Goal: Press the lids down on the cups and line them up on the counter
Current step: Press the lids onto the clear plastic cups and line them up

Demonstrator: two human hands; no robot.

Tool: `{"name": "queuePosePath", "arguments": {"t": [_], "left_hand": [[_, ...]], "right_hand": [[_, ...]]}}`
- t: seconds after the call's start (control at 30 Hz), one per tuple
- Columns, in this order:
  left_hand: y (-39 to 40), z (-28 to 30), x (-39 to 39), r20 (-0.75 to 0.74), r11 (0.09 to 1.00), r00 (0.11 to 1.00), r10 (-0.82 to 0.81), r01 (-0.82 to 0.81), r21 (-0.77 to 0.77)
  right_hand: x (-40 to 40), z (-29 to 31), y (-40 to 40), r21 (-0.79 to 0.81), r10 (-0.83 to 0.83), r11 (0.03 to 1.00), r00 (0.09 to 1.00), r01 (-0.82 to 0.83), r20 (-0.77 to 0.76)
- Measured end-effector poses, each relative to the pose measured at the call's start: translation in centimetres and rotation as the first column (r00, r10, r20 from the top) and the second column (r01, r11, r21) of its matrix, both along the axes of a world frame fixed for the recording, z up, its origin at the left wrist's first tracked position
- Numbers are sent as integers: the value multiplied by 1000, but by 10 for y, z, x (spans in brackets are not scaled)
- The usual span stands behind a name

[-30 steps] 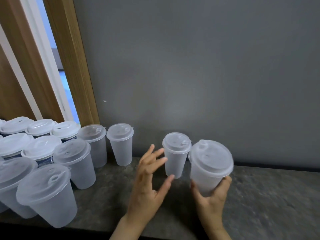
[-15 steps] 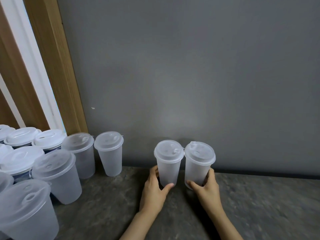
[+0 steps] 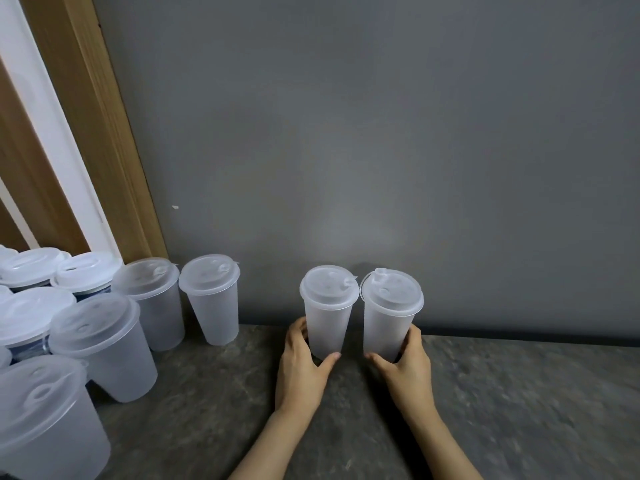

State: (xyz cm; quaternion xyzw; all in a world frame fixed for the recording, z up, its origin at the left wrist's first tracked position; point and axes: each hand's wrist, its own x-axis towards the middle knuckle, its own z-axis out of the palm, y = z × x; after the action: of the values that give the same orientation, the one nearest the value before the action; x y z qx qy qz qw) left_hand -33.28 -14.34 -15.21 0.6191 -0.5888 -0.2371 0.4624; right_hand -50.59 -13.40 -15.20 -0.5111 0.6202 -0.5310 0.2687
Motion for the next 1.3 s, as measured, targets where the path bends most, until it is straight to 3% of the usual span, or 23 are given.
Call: {"name": "queuePosePath", "arguments": {"t": [0.17, 0.3, 0.37, 0.47, 0.53, 0.63, 0.73, 0.83, 1.13, 1.3], "left_hand": [[11, 3, 6, -91, 1000, 996, 21, -21, -2], [35, 9, 21, -189, 989, 973, 130, -140, -42], [45, 18, 38, -91, 956, 977, 190, -206, -209], [45, 50, 70, 134, 831, 937, 323, -213, -514], [36, 78, 89, 221, 772, 883, 414, -211, -600], [18, 108, 108, 369, 813, 812, 452, -205, -545], [3, 115, 118, 517, 916, 773, 368, -205, -346], [-5, 106, 120, 565, 947, 762, 316, -211, -244], [24, 79, 120, 278, 816, 870, 407, -210, -538], [59, 44, 103, 33, 743, 935, 353, -258, -617]], "right_hand": [[2, 3, 8, -45, -6, 999, 1000, 5, -8], [3, -1, 22, -58, -81, 995, 997, 80, -11], [5, 1, 31, -118, -207, 974, 972, 195, -106], [11, 7, 36, -420, -427, 863, 850, 282, -307], [22, 9, 40, -565, -472, 801, 790, 199, -391], [36, 7, 47, -646, -372, 759, 756, -87, -539], [43, 7, 48, -534, -190, 771, 675, -348, -713], [45, 10, 49, -391, -58, 781, 566, -487, -822], [46, 17, 55, -202, 157, 831, 566, -519, -809], [58, 18, 55, 28, 413, 846, 620, -533, -667]]}}
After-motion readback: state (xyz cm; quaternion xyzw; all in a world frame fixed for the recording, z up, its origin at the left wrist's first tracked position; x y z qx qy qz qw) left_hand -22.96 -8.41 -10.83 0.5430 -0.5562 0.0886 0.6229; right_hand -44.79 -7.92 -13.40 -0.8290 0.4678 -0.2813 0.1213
